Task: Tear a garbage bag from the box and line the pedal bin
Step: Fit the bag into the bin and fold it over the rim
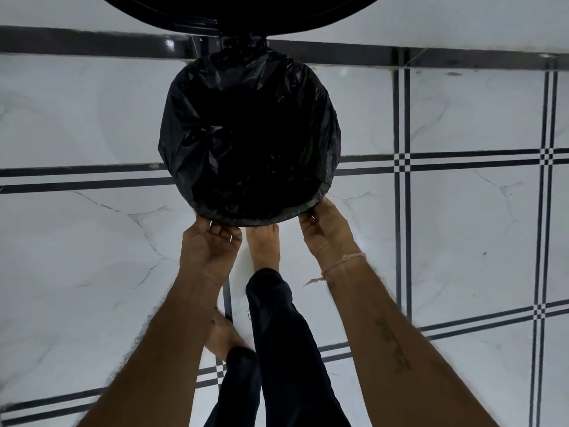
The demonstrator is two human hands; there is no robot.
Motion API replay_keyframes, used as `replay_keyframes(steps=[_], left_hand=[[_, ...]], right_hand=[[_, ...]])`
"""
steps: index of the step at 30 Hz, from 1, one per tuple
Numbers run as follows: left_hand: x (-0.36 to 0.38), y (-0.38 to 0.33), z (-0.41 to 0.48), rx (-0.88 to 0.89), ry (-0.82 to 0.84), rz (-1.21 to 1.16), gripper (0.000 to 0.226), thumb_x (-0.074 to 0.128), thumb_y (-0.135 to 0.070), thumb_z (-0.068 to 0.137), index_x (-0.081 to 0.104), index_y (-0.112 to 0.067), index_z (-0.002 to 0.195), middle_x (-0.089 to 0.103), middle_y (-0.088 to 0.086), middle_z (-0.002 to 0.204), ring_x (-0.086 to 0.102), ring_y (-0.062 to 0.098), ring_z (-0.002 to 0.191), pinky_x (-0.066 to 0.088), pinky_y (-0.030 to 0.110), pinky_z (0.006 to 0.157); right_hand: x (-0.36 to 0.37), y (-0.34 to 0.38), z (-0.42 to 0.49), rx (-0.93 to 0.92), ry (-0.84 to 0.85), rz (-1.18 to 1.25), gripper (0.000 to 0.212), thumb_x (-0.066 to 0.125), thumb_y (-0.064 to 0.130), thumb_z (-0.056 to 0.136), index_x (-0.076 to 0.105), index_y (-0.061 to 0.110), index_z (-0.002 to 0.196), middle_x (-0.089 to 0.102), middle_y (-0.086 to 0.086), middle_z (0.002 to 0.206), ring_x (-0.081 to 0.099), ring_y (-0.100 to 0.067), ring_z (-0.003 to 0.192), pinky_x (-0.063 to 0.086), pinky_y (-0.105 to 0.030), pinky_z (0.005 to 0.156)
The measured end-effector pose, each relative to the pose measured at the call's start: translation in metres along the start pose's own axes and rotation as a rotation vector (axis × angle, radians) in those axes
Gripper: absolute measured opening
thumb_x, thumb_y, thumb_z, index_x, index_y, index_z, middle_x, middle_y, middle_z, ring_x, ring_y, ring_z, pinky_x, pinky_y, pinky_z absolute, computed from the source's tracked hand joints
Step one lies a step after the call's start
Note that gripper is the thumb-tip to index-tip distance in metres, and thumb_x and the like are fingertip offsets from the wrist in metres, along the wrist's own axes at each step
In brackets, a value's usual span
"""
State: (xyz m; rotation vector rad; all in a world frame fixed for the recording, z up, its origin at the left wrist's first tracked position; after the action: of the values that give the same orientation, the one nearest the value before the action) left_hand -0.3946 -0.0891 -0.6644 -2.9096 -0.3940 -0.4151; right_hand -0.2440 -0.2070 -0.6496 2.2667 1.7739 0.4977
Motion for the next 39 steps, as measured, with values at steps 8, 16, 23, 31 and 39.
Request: replay_keyframes(steps=[8, 16, 23, 31, 39], left_hand=[[0.010, -0.024, -0.009, 0.106, 0.046, -0.029, 0.049, 0.062, -0.061, 0.093, 0.076, -0.016, 0.107, 0.078, -0.001, 0.112, 0.074, 0.018, 0.109, 0.057, 0.036, 0.099], [0.017, -0.048, -0.004, 0.085, 0.118, 0.139, 0.027, 0.063, -0.035, 0.101, 0.075, -0.014, 0.112, 0.076, 0.005, 0.119, 0.070, 0.024, 0.121, 0.056, 0.042, 0.103], [0.021, -0.051, -0.006, 0.072, 0.085, 0.176, 0.020, 0.060, -0.025, 0.102, 0.075, -0.012, 0.103, 0.080, 0.005, 0.106, 0.078, 0.021, 0.097, 0.064, 0.034, 0.080], [0.029, -0.070, -0.002, 0.218, 0.025, 0.235, 0.037, 0.056, -0.051, 0.100, 0.073, -0.020, 0.092, 0.078, -0.001, 0.105, 0.074, 0.019, 0.109, 0.063, 0.038, 0.086], [0.037, -0.091, 0.003, 0.202, 0.016, 0.304, 0.022, 0.070, -0.035, 0.096, 0.082, -0.018, 0.097, 0.079, 0.001, 0.106, 0.073, 0.022, 0.113, 0.058, 0.042, 0.100]], right_hand=[[-0.004, 0.025, -0.014, -0.191, 0.123, -0.155, 0.034, 0.060, 0.037, 0.103, 0.074, 0.008, 0.113, 0.079, -0.005, 0.109, 0.078, -0.015, 0.099, 0.061, -0.032, 0.092], [0.009, 0.041, 0.010, -0.060, 0.090, -0.016, 0.021, 0.064, 0.022, 0.101, 0.073, 0.004, 0.100, 0.081, -0.007, 0.087, 0.079, -0.015, 0.078, 0.065, -0.027, 0.073], [0.002, 0.059, 0.015, -0.213, 0.174, -0.236, 0.018, 0.054, -0.003, 0.102, 0.068, -0.001, 0.113, 0.075, -0.011, 0.103, 0.074, -0.019, 0.092, 0.061, -0.025, 0.080], [0.026, 0.070, 0.010, -0.106, 0.114, -0.254, 0.019, 0.070, 0.024, 0.098, 0.075, 0.007, 0.092, 0.079, -0.005, 0.091, 0.077, -0.017, 0.082, 0.063, -0.029, 0.079], [0.028, 0.075, 0.009, -0.339, 0.048, -0.538, 0.018, 0.059, 0.015, 0.105, 0.070, 0.005, 0.093, 0.069, -0.006, 0.087, 0.067, -0.017, 0.082, 0.063, -0.030, 0.078]])
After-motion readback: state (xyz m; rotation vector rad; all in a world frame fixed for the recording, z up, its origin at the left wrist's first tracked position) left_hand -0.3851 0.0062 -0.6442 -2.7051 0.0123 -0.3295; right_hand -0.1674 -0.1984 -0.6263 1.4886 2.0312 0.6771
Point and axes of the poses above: each hand's wrist, its own z-axis towards the middle knuckle, its own x-axis out of the palm, y = z × x, the point moved 1 cm from there along z, towards the middle knuckle
